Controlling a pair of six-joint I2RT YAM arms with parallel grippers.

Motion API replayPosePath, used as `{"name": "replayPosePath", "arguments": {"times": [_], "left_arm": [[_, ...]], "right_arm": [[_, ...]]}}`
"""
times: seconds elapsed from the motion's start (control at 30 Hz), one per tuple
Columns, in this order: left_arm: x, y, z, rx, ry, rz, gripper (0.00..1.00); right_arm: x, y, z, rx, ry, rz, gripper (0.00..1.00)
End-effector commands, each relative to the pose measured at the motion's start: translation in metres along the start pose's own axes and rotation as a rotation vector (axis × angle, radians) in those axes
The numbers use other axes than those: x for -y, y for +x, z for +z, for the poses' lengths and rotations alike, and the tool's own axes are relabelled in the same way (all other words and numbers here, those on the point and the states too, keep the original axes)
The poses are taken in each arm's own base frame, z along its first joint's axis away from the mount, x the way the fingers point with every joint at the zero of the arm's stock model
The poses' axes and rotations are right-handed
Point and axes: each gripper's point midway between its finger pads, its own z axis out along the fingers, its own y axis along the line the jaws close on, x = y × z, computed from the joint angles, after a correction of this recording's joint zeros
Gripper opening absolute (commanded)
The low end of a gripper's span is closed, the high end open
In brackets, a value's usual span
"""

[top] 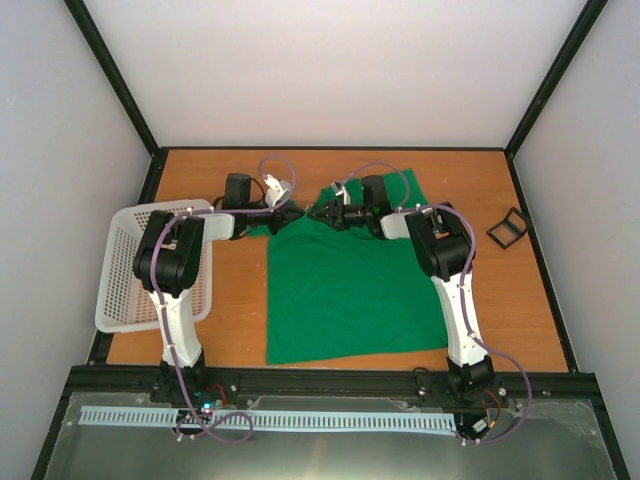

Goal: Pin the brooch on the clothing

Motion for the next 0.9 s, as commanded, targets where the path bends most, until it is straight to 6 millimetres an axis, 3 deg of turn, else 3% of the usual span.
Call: {"name": "replayPosePath", "arguments": {"times": [0.0, 0.43, 0.67, 0.87], "left_arm": [[0.052, -0.009, 0.006, 0.028, 0.247, -0.03, 0.01], [0.049, -0.002, 0.011, 0.003, 0.271, -0.099, 0.01], [0.046, -0.007, 0.012, 0.019, 0.258, -0.129, 0.01], [0.043, -0.013, 0.012, 0.052, 0.24, -0.172, 0.01]], "right_arm": [[0.011, -0.044, -0.01, 0.155, 0.097, -0.044, 0.58], [0.021, -0.049, -0.01, 0.105, 0.22, -0.087, 0.62], [0.036, -0.055, -0.022, 0.24, 0.294, 0.058, 0.61], [0.035, -0.061, -0.028, 0.344, 0.304, 0.101, 0.59]]}}
